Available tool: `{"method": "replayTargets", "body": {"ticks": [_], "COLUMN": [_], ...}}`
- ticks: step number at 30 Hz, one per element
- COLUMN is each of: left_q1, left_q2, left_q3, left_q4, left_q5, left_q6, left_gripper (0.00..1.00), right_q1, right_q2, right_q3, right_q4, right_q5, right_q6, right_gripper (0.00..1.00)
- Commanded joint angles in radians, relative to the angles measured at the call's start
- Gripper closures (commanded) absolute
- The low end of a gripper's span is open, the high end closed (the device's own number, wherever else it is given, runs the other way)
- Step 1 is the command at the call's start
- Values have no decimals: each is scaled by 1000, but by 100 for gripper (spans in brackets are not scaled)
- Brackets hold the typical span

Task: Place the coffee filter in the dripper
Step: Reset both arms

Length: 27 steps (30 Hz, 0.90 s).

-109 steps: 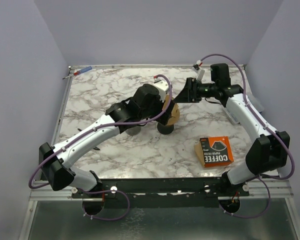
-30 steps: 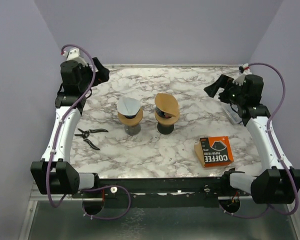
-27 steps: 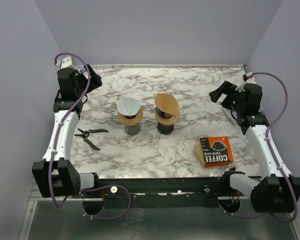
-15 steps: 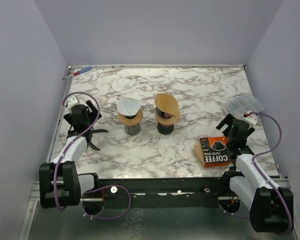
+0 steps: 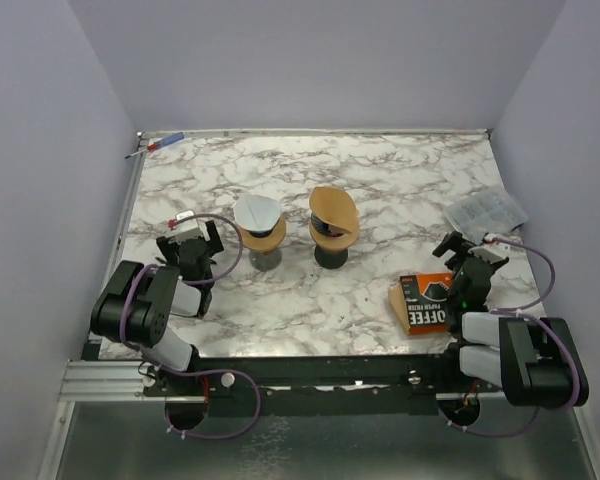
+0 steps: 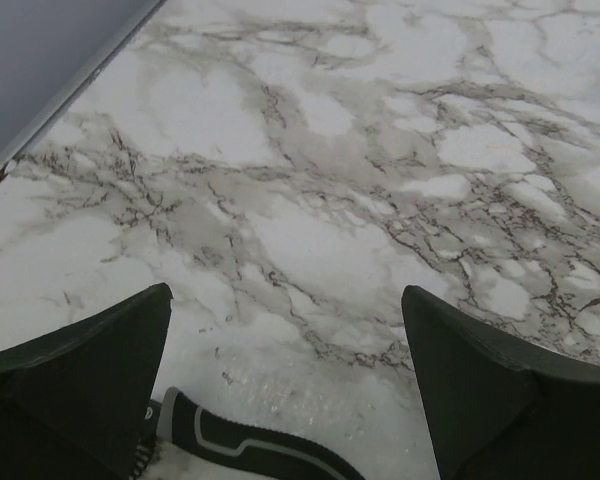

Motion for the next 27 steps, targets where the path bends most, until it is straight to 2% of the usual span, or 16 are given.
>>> {"method": "replayTargets", "body": {"ticks": [1, 3, 5, 8, 10, 11, 12, 13, 15, 18, 20, 23, 27], "left_q1": [-4, -2, -4, -15, -17, -18, -17, -18, -16, -17, -17, -18, -18], "left_q2": [185, 135, 159, 151, 159, 161, 158, 161, 152, 161, 158, 160, 159], "left_q3": [-54, -56, -50, -56, -44, -29, -2, 27, 20, 28, 24, 27, 25], "left_q4": [513, 420, 453, 451, 444, 414, 366, 308, 299, 304, 305, 304, 304], "left_q5": [45, 55, 18, -12, -18, -20, -17, -13, -7, -5, -2, 0, 1], "left_q6": [137, 113, 113, 108, 112, 113, 112, 119, 111, 119, 116, 119, 120], "left_gripper": [1, 1, 1, 1, 1, 1, 1, 1, 1, 1, 1, 1, 1], "right_q1": [-3, -3, -3, -3, -3, -2, -2, -3, -3, -3, -3, -3, -3], "right_q2": [152, 265, 337, 288, 356, 422, 408, 371, 416, 386, 410, 385, 402], "right_q3": [3, 2, 0, 82, 131, 145, 164, 192, 170, 193, 177, 193, 186], "right_q4": [386, 537, 638, 406, 389, 444, 414, 270, 383, 281, 359, 277, 323], "right_q5": [-45, -54, -104, -170, -193, -190, -207, -205, -194, -189, -210, -219, -218], "right_q6": [-98, -107, -164, -163, -175, -196, -198, -175, -195, -180, -199, -192, -198], "right_gripper": [0, 0, 0, 0, 0, 0, 0, 0, 0, 0, 0, 0, 0]}}
